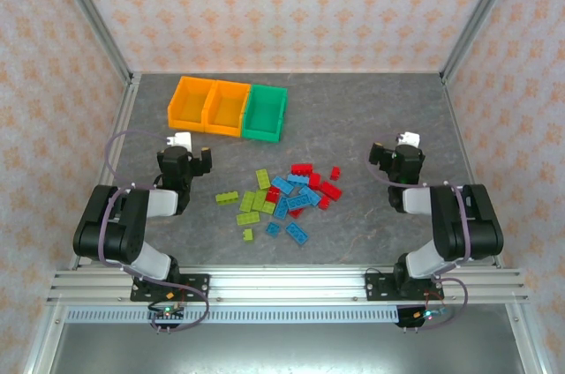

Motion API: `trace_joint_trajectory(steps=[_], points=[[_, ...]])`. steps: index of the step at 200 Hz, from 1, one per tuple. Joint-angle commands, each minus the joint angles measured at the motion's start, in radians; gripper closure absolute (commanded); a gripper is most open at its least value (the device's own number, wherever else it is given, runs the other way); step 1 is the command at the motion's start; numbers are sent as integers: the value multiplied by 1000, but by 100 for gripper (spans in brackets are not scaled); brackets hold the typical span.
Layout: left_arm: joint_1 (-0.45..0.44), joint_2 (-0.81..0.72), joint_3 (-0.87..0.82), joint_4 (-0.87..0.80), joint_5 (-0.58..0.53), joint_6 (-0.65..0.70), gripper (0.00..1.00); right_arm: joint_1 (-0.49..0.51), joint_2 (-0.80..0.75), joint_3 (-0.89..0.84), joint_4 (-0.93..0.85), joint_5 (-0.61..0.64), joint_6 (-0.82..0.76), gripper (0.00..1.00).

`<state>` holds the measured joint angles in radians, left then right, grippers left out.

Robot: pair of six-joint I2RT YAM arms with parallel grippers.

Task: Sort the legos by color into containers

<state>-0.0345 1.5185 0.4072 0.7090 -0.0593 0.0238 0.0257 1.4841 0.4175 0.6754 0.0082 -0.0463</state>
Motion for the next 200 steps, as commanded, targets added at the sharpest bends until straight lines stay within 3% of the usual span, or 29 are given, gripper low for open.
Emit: trace_joint_trajectory(steps=[1,19,40,65,73,106,146,168,200], points=[[-4,-18,21,33,-3,-8,0,5,-163,94,-252,100,78,1],[-4,-20,19,36,-5,-7,0,6,-313,132,-470,119,217,1],[-6,-56,43,-30,-8,-7,7,12,-468,225,-779,47,412,1],[-19,-200,151,-355,-86,-83,6,83,-541,322,-1022,-150,475,1],[-23,-241,175,-436,-89,-131,1,128,-545,351,-1076,-186,475,1],[-123,-372,330,-833,-73,-326,0,328,-457,508,-1291,-297,472,1],[-264,-419,460,-1262,-19,-685,2,539,-253,682,-1461,-259,461,1],[-313,-383,451,-1345,13,-772,5,566,-174,726,-1465,-211,465,1],[-334,-279,429,-1361,39,-832,11,570,-95,757,-1426,-236,486,1]])
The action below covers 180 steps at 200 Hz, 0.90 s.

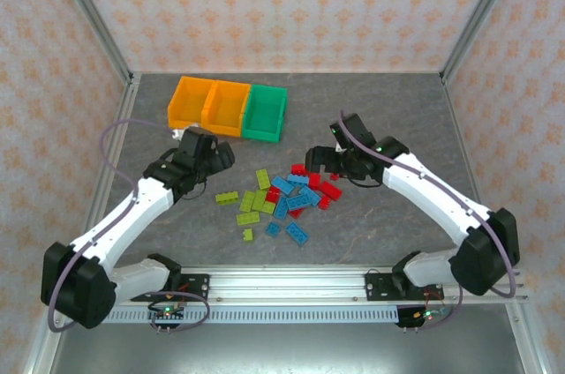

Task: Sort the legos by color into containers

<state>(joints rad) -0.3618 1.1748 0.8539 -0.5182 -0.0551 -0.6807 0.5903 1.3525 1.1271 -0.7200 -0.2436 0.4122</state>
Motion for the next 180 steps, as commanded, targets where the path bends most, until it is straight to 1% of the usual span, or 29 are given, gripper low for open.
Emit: trace_joint_trajectory(steps=[1,17,29,42,67,81,115,148,180], points=[[-7,68,-19,-135,37,-130,11,5,39,48,-30,15,28,1],[-41,104,-28,-133,77,-149,10,12,62,51,-25,12,40,1],[-85,123,-35,-140,63,-145,6,18,74,51,-24,16,43,1],[-111,150,-44,-147,58,-126,0,20,85,53,-30,25,45,1],[-116,193,-61,-154,70,-108,0,23,98,59,-33,33,54,1],[-117,212,-72,-128,73,-93,0,25,103,58,-28,34,58,1],[-116,295,-50,-95,95,-50,0,27,113,68,-39,36,59,1],[-116,332,-70,-33,77,-59,10,28,115,68,-51,45,60,1],[-117,361,-71,-13,65,-59,29,28,113,72,-59,46,64,1]])
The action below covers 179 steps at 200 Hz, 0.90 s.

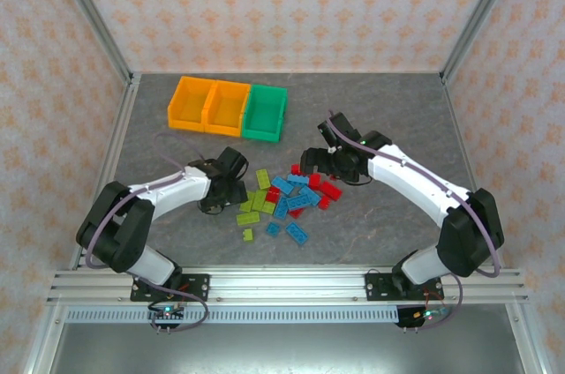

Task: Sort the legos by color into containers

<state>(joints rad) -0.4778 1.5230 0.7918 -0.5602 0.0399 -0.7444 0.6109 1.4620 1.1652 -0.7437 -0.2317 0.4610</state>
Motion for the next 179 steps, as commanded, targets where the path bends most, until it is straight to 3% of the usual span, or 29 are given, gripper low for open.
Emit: trace_joint_trajectory(steps=[1,31,51,68,89,135,179], points=[[-1,12,-9,31,-31,4,29,7,2,34,-35,34,16,1],[1,-34,-2,30,-41,7,48,9,1,41,-41,31,14,1],[0,-121,40,-12,-76,22,50,12,-7,47,-37,27,15,1],[10,-195,113,-31,-191,60,50,13,-17,48,-21,33,17,1],[101,-195,242,-1,-272,117,50,15,-25,53,-9,48,16,1],[349,54,517,155,-240,144,51,14,-58,39,-13,87,20,1],[458,465,892,110,-76,121,52,14,-122,-9,-2,105,49,1]])
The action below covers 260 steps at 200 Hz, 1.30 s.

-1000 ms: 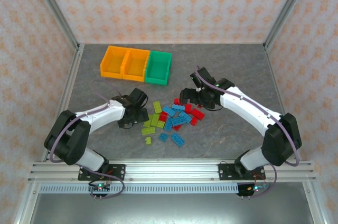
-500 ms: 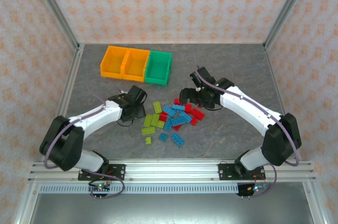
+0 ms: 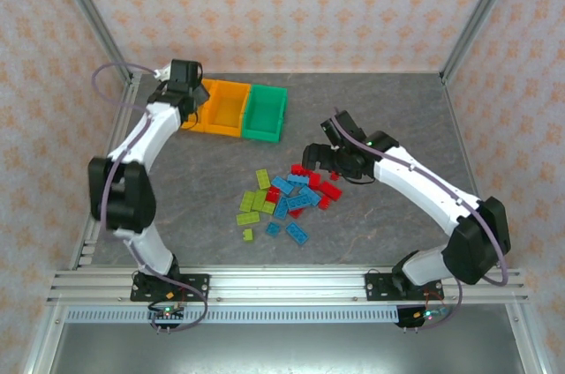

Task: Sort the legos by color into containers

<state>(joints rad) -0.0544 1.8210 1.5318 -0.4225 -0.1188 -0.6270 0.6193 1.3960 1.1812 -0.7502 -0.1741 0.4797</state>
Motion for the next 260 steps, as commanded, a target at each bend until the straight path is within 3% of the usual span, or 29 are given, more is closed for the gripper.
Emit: trace_joint_trajectory(steps=[1,26,74,111,134,147,181,212,244,260], points=[[37,173,159,-29,84,3,52,6,-58,-26,4,49,30,1],[51,307,317,-72,120,13,49,7,-98,-52,0,57,47,1],[50,281,356,-110,108,24,20,7,-152,-94,2,109,76,1],[48,97,234,-110,112,43,15,6,-122,-100,20,161,81,1],[24,-114,108,-120,147,53,16,2,-60,-87,25,196,76,1],[-25,-239,48,-141,148,87,16,-8,-16,-73,16,224,71,1],[-240,-499,-67,-244,189,377,16,-54,115,-63,31,233,84,0],[-343,-638,-122,-418,331,548,13,-108,238,-82,145,141,84,16],[-352,-744,-228,-488,469,660,4,-130,348,-55,208,127,86,30],[-352,-768,-284,-488,463,708,0,-142,391,-47,224,115,86,42]])
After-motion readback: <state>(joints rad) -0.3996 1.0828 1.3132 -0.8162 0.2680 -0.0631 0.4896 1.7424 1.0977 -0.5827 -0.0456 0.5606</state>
